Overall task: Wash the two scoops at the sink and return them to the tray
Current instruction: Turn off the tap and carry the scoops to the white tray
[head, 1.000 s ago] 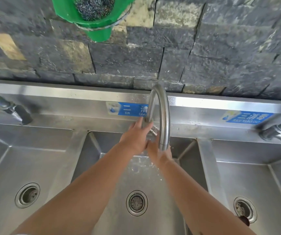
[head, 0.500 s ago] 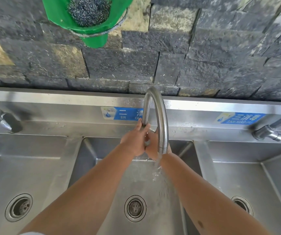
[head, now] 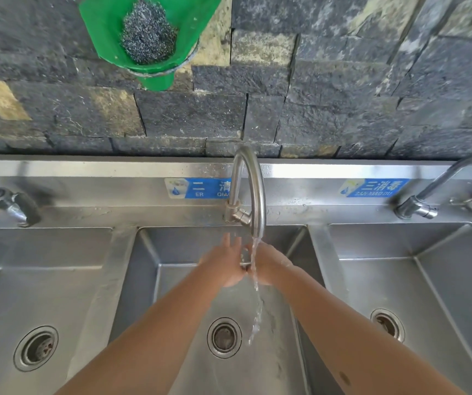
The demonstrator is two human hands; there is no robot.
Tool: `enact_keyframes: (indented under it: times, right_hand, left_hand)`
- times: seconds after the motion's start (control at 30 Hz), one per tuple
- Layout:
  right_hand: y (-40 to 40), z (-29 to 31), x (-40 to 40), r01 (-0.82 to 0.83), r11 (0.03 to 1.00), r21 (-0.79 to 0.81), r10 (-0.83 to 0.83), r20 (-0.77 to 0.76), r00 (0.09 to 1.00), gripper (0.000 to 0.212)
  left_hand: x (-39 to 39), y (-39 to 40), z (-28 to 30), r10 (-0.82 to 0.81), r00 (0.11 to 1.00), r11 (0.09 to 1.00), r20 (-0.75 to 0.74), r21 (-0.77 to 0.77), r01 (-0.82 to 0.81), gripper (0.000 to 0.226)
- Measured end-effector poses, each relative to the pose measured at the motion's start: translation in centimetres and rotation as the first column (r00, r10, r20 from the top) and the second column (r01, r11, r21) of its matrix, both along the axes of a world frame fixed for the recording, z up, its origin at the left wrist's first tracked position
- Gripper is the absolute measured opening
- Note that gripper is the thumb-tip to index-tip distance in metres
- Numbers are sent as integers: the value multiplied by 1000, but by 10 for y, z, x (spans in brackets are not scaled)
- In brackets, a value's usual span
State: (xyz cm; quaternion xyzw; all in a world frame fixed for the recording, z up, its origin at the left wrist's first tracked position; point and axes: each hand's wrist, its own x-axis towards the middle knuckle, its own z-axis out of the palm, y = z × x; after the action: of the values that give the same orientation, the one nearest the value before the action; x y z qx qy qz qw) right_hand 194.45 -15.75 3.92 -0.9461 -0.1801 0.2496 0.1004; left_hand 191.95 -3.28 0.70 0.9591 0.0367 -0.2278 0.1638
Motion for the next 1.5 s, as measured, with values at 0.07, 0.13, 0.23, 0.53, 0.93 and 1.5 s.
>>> enact_keyframes:
  times: [0.07,0.13,0.23,0.53,0.93,1.5]
  right_hand:
    - [-14,-5,-16,4,999,-45,-6,-55,998,50]
    - [-29,-6,-33,-8,997,-74,0,-106,994,58]
    - [-60,-12,-52,70,996,-49,-76,-122,990,63]
    - [-203,-43,-81,239,970,-45,-243,-115,963,38]
    - [-394,-116,-70,494,861,-125,-509,-255,822,30]
    - [-440,-284,-65,913,387,-131,-791,-556,256,22]
  left_hand:
    - [-22,-6,-2,-17,1000,1000,-9,-15,17,72]
    - [-41,-17,-5,-28,1000,999,4,-35,28,62]
    - [-60,-43,-8,-48,998,998,-28,-46,46,54]
    - [-58,-190,-8,-223,975,965,18,-135,224,42]
    - [-32,-403,-67,-358,930,917,84,-158,367,9]
    - [-7,-461,-259,493,743,816,-453,-55,-575,27]
